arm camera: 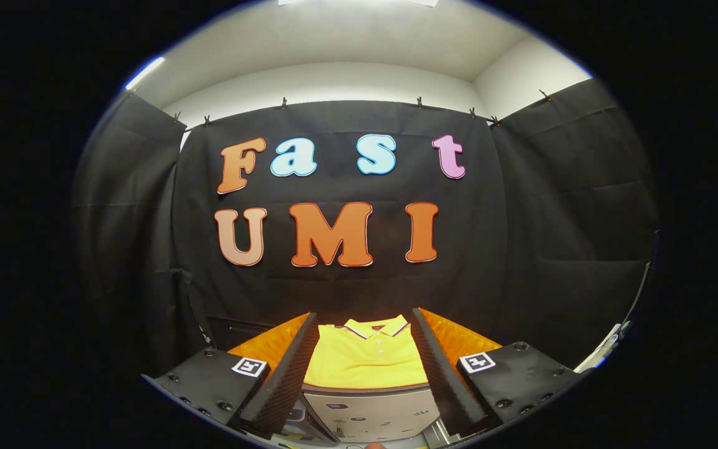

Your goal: Put the clothes into the washing machine and then close the washing machine lid.

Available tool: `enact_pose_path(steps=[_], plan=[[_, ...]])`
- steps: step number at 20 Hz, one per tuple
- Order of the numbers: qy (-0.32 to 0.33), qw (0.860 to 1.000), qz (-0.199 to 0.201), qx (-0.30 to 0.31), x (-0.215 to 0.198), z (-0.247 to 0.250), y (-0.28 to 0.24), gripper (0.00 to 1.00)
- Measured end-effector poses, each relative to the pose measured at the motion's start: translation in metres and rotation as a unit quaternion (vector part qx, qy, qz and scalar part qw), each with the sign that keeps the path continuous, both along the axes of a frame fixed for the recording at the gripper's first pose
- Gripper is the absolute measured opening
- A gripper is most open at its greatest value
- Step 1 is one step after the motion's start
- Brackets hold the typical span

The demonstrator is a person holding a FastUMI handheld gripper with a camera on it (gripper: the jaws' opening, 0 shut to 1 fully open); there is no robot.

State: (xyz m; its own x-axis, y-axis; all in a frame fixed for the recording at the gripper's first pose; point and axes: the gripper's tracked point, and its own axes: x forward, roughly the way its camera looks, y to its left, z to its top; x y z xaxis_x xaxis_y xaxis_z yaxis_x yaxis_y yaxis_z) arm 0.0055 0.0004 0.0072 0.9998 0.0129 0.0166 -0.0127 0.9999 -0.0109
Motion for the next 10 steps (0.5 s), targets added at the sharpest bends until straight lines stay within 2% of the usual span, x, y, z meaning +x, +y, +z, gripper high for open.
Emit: enact_pose_path(steps=[10], plan=[[0.003, 1.0, -0.006, -0.011, 0.0037, 0.0001, 0.0083, 0.97]])
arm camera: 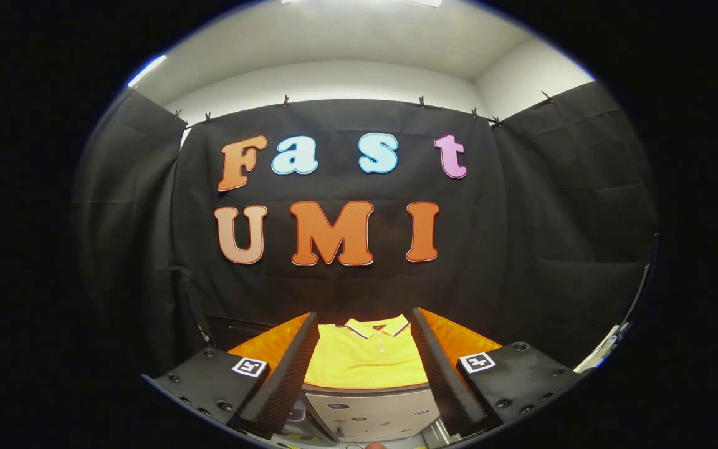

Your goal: Put the clothes into the washing machine and then close the washing machine lid.

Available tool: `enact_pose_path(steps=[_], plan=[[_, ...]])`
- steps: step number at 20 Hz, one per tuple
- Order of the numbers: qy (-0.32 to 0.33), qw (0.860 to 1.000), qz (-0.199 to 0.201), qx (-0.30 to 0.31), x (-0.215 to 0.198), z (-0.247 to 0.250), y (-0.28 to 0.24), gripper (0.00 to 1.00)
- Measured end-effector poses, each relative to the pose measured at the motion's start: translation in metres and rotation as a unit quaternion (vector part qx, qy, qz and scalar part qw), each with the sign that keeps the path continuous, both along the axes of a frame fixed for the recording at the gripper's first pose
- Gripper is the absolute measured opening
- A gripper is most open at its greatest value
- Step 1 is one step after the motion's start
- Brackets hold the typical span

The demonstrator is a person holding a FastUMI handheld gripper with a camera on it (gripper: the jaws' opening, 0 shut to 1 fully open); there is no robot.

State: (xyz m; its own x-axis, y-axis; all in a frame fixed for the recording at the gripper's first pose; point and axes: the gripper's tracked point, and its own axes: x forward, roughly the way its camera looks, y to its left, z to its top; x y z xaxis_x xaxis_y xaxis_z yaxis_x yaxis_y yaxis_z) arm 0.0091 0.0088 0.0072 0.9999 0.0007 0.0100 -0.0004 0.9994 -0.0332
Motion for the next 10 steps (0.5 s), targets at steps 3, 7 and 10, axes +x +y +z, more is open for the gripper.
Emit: enact_pose_path(steps=[3, 7, 10], plan=[[0.006, 1.0, -0.01, -0.011, 0.002, -0.003, 0.002, 0.97], [0.009, 1.0, -0.021, -0.021, 0.018, -0.003, 0.005, 0.97], [0.019, 0.999, -0.023, -0.015, 0.038, -0.006, 0.005, 0.97]])
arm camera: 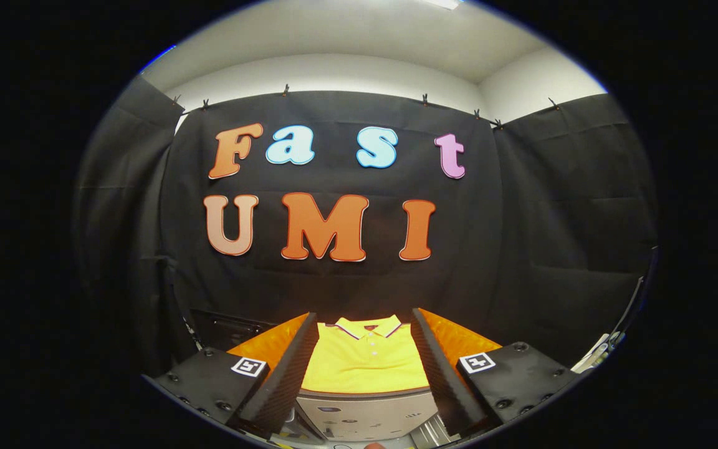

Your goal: Put the clothes into the washing machine and then close the washing machine lid.

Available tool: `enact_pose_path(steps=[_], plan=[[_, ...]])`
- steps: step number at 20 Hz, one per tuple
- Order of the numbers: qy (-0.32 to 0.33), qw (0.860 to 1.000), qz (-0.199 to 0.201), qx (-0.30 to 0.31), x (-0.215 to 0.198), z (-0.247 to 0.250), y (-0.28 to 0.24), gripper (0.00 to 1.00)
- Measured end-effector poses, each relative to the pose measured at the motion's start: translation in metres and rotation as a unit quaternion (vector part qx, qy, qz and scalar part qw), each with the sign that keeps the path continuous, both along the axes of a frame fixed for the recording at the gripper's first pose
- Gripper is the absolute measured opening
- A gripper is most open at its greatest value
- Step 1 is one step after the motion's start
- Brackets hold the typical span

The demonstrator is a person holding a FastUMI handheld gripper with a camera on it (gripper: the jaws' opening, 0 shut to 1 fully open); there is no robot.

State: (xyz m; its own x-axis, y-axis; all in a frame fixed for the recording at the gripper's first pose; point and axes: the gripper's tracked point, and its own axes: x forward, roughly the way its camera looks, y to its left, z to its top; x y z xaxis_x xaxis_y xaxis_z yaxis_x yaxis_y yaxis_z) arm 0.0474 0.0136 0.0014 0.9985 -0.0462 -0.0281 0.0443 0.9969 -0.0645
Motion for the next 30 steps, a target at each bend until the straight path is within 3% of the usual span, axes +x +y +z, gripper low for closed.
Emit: enact_pose_path(steps=[8, 13, 18, 24, 30], plan=[[0.059, 0.998, 0.008, 0.006, 0.102, -0.033, -0.011, 0.96], [0.122, 0.991, 0.006, 0.058, 0.18, -0.09, -0.031, 0.97], [0.202, 0.978, -0.005, 0.061, 0.237, -0.16, -0.054, 0.95], [0.285, 0.955, -0.002, 0.079, 0.262, -0.217, -0.063, 0.96], [0.332, 0.941, -0.001, 0.061, 0.264, -0.238, -0.062, 0.99]])
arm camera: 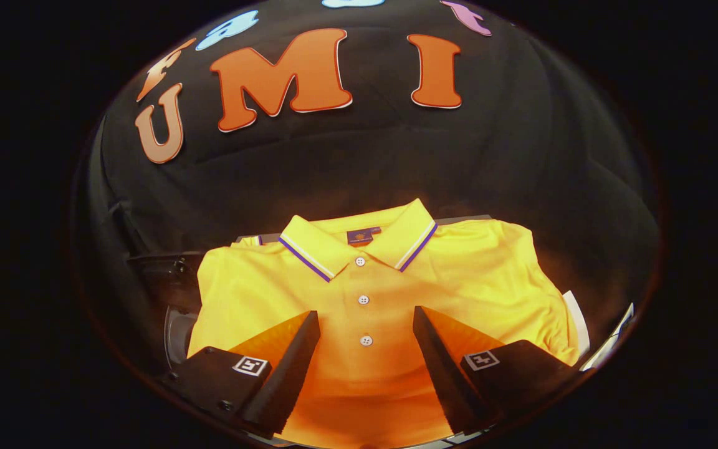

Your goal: Put the clothes into the washing machine and then close the washing machine lid.

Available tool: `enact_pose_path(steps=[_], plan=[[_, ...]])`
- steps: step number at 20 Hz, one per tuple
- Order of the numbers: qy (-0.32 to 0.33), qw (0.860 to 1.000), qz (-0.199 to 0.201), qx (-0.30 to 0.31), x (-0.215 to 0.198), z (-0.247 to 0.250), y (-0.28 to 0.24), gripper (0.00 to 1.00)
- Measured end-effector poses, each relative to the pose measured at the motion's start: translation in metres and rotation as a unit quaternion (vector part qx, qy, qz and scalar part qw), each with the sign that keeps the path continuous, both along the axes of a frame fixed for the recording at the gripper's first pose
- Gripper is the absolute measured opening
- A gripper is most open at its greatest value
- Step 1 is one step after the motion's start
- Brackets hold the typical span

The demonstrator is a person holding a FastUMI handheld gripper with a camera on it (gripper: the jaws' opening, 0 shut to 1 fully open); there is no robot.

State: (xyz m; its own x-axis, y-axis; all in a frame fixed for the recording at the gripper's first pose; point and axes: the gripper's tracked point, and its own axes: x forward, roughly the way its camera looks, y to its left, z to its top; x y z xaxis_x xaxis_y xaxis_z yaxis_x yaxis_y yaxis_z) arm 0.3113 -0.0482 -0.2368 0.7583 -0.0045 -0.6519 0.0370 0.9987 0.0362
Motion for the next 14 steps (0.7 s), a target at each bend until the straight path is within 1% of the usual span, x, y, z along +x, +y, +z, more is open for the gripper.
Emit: enact_pose_path(steps=[3, 4, 7, 11, 12, 14], plan=[[0.037, 0.999, 0.005, -0.011, -0.0046, -0.0122, -0.0007, 0.99], [0.035, 0.999, 0.004, -0.012, -0.0017, -0.0097, -0.0008, 0.99], [0.067, 0.998, 0.003, -0.01, -0.0024, -0.0114, -0.0004, 1.0], [0.096, 0.995, 0.016, -0.014, -0.0021, -0.0106, 0.0001, 0.99], [0.104, 0.994, 0.017, -0.014, -0.0016, -0.0112, 0.0008, 0.96], [0.123, 0.992, 0.027, -0.018, -0.0015, -0.0114, 0.0019, 0.93]])
